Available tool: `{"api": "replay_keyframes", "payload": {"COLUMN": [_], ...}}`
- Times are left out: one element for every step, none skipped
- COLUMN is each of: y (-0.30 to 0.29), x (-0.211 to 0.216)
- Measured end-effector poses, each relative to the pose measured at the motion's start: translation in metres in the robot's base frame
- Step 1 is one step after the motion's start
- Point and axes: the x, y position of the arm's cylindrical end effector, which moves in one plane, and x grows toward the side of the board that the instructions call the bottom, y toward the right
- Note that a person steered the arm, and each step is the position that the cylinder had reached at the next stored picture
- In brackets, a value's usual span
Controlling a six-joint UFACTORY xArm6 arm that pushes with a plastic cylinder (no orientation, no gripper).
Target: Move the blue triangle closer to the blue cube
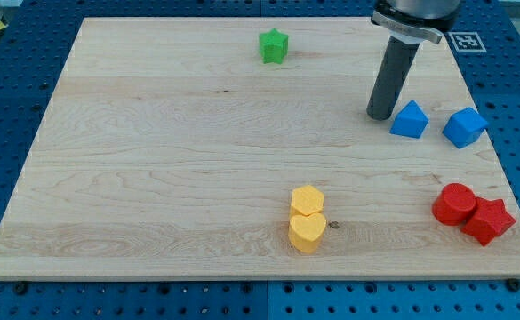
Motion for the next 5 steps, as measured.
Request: {"api": "replay_keyframes", "payload": {"y": [0.016,0.039,0.057,0.059,0.022], "x": [0.0,0.0,0.0,0.0,0.001]}}
